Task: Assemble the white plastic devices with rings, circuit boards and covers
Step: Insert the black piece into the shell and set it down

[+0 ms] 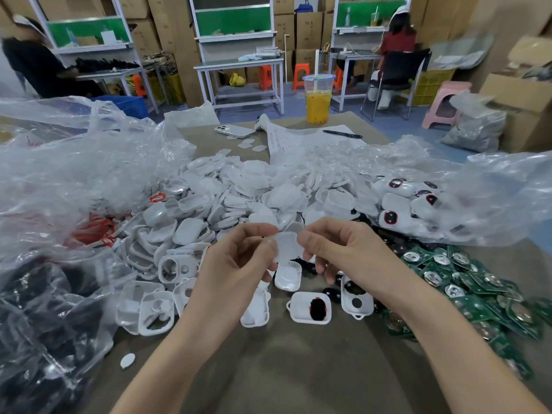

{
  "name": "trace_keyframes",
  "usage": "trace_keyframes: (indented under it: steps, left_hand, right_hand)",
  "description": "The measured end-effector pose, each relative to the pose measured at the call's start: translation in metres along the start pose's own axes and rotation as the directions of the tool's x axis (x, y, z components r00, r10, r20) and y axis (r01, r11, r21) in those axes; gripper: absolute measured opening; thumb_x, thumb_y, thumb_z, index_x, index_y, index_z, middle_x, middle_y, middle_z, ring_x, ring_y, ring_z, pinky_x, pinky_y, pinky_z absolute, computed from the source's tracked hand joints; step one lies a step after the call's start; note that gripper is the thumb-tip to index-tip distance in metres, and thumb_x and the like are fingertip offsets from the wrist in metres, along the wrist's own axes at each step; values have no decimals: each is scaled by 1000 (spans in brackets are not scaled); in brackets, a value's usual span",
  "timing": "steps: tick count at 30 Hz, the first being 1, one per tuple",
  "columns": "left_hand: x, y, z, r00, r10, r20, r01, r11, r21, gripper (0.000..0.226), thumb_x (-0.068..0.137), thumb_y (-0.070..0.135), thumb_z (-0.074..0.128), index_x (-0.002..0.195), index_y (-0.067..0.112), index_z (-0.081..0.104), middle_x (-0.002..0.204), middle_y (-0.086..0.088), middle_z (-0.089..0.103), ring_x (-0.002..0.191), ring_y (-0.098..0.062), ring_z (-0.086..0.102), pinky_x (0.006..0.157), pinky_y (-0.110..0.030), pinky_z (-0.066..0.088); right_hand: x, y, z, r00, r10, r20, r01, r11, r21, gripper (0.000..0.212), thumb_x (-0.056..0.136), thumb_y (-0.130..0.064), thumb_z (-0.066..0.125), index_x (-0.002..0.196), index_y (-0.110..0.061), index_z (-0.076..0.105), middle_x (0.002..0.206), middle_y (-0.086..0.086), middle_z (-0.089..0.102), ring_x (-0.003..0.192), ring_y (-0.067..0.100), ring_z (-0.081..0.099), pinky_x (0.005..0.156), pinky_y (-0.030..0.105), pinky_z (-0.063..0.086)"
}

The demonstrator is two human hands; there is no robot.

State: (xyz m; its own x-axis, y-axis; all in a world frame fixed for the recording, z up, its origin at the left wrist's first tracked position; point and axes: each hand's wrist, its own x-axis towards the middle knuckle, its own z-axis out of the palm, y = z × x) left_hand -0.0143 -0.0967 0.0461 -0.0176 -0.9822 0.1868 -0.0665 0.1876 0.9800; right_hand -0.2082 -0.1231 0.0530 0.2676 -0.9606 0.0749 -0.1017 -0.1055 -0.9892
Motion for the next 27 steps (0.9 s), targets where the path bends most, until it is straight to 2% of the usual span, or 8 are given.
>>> trace_keyframes:
  steps: [2, 7, 10, 13, 18, 20, 23, 27]
  left_hand:
    - [0, 0, 0, 1000, 9, 2, -9, 1000, -3, 19, 96, 17, 64, 95, 33, 73, 75, 6, 69, 66, -9, 65, 64, -16, 51]
    - [0, 1, 0, 1000, 25, 3, -25, 1000, -9, 21, 96, 17, 65, 94, 36, 73, 75, 6, 70, 66, -10, 64, 65, -17, 52]
    - [1, 2, 0, 1000, 25, 4, -25, 1000, -4, 20, 96, 18, 65, 95, 36, 73, 76, 6, 70, 67, -10, 64, 66, -18, 53]
    - [0, 3, 0, 1000, 27, 4, -27, 1000, -3, 19, 96, 18, 65, 95, 36, 73, 77, 5, 70, 68, -11, 65, 67, -18, 53]
    - [-1, 5, 0, 1000, 15, -2, -15, 1000, -1, 18, 95, 20, 65, 94, 36, 73, 76, 5, 70, 64, -9, 63, 60, -15, 49]
    - [-2, 5, 0, 1000, 12, -9, -12, 1000, -7, 18, 96, 20, 65, 94, 36, 73, 75, 6, 70, 63, -9, 62, 59, -15, 48]
    - [-2, 6, 0, 1000, 9, -14, -10, 1000, -10, 17, 96, 20, 65, 94, 35, 73, 75, 6, 70, 63, -9, 62, 58, -15, 48]
    - [-2, 6, -1, 1000, 11, -16, -11, 1000, -1, 17, 96, 20, 66, 94, 35, 73, 76, 6, 70, 64, -9, 62, 58, -15, 49]
  right_hand:
    - [0, 1, -1, 1000, -8, -20, 7, 1000, -11, 19, 83, -44, 74, 88, -25, 75, 74, -3, 71, 58, 10, 59, 50, 25, 50]
    - [0, 1, -2, 1000, -15, -4, 14, 998, -64, 19, 86, -45, 72, 76, -28, 75, 70, -5, 70, 54, 9, 57, 54, 24, 50]
    - [1, 1, -4, 1000, -13, -11, 12, 997, -77, 26, 86, -50, 70, 79, -25, 75, 74, 2, 70, 56, 16, 57, 59, 30, 50]
    - [1, 1, -5, 1000, -26, -10, 25, 997, -76, 25, 90, -48, 68, 79, -27, 75, 77, -1, 71, 59, 17, 58, 62, 32, 50]
    - [1, 1, -4, 999, -33, -11, 32, 997, -66, 33, 85, -54, 65, 82, -22, 74, 85, 6, 73, 64, 24, 59, 63, 40, 50]
    - [1, 0, -4, 1000, -25, 1, 25, 998, -49, 35, 84, -55, 67, 83, -21, 75, 85, 6, 73, 64, 22, 61, 61, 37, 50]
    - [0, 0, -4, 1000, -21, 23, 22, 999, -34, 17, 88, -39, 74, 82, -24, 76, 81, -1, 74, 61, 10, 61, 55, 26, 50]
    - [0, 0, -4, 999, -40, 12, 40, 998, -45, 15, 92, -34, 70, 80, -26, 76, 82, -2, 74, 62, 11, 60, 55, 24, 50]
